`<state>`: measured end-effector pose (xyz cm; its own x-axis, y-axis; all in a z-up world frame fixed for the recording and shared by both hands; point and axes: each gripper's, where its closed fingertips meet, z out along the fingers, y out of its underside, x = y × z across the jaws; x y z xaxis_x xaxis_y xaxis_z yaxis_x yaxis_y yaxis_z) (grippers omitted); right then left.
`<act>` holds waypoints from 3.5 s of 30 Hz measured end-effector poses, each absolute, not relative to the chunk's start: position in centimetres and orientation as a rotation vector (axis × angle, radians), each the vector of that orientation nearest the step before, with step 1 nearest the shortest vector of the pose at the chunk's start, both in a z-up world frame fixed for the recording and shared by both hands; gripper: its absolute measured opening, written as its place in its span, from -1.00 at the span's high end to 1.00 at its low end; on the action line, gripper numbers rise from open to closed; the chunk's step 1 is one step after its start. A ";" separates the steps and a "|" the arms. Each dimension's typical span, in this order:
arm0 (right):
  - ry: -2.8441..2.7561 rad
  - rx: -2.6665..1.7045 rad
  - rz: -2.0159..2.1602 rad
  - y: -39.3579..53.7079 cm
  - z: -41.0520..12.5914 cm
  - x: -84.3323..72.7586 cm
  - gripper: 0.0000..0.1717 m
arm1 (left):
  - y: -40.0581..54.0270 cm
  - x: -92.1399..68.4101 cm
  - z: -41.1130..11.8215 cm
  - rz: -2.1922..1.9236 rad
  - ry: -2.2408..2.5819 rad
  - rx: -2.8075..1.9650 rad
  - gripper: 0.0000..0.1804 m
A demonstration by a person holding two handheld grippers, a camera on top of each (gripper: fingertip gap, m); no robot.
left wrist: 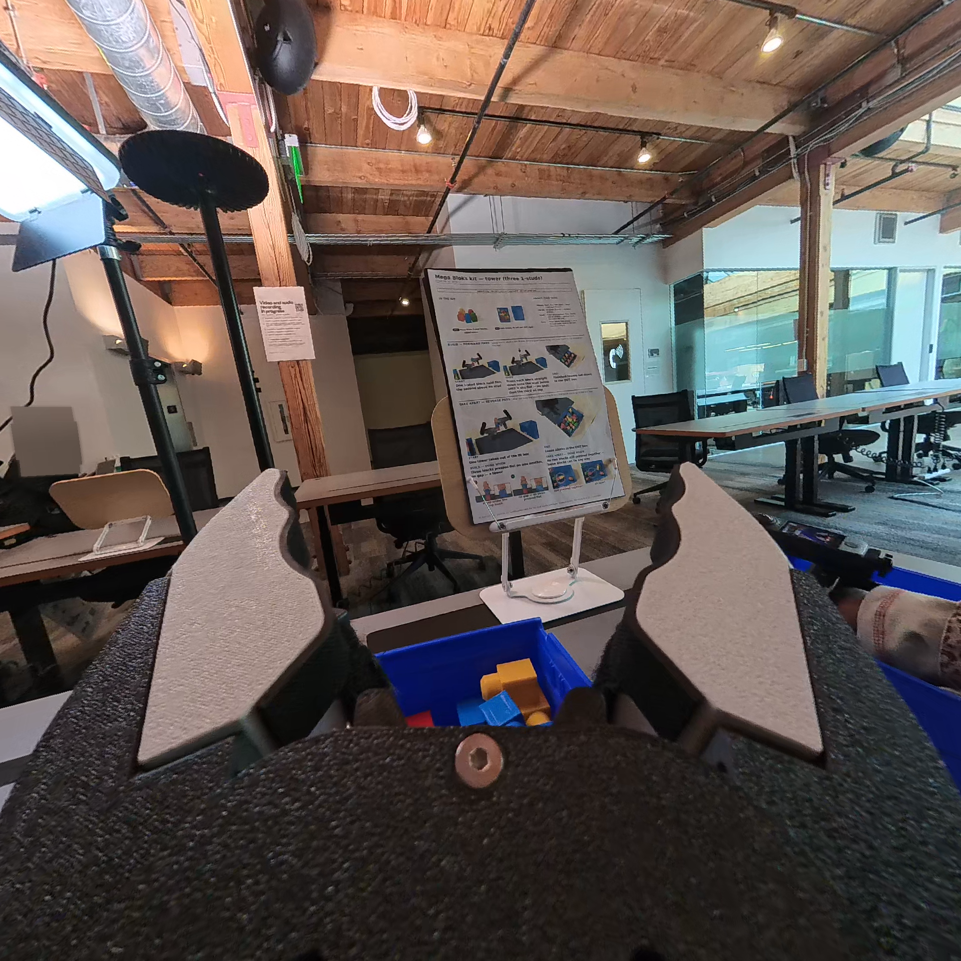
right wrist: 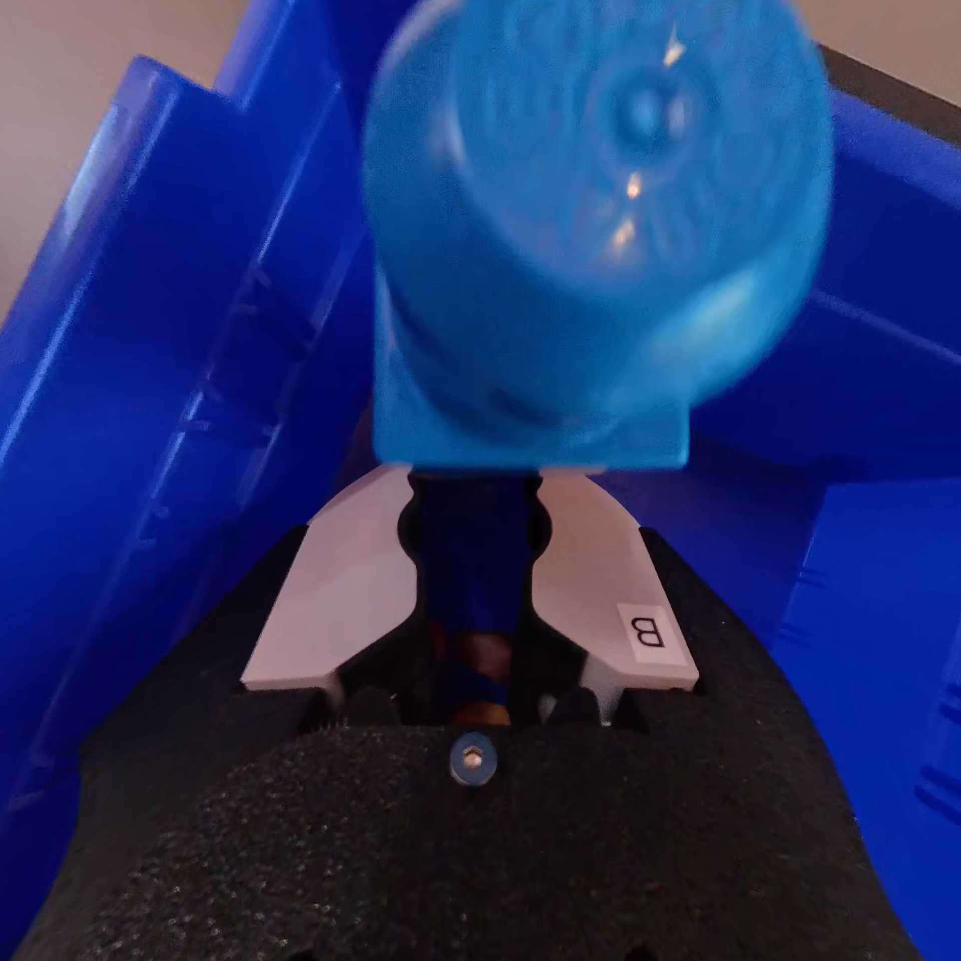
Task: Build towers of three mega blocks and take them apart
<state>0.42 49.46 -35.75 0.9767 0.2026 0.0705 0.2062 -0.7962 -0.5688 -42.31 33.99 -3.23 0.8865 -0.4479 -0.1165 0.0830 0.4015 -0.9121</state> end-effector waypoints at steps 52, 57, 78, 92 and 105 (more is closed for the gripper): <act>-0.176 -1.789 -0.208 49.4 -23.8 6.5 0.57 | 34.8 -40.2 -5.2 -0.370 0.464 -1.197 -0.49; -0.160 -1.781 -0.182 49.9 -23.9 6.0 0.57 | 34.9 -39.9 -5.5 -0.367 0.476 -1.210 -0.48; -0.160 -1.853 -0.227 49.9 -26.1 5.8 0.47 | 34.8 -39.5 -5.6 -0.376 0.491 -1.209 -0.48; -0.157 -1.902 -0.140 49.1 -26.0 4.9 0.31 | 34.9 -39.5 -5.7 -0.380 0.489 -1.216 -0.48; -0.445 -2.522 0.286 41.2 -31.9 -2.2 0.22 | 35.4 -39.0 -6.3 -0.384 0.500 -1.246 -0.49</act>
<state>-2.19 41.21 -31.90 0.9222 0.3714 -0.1081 0.2526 -0.7898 -0.5589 -39.02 35.36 -6.32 0.8314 -0.5349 -0.1502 0.0063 0.2793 -0.9602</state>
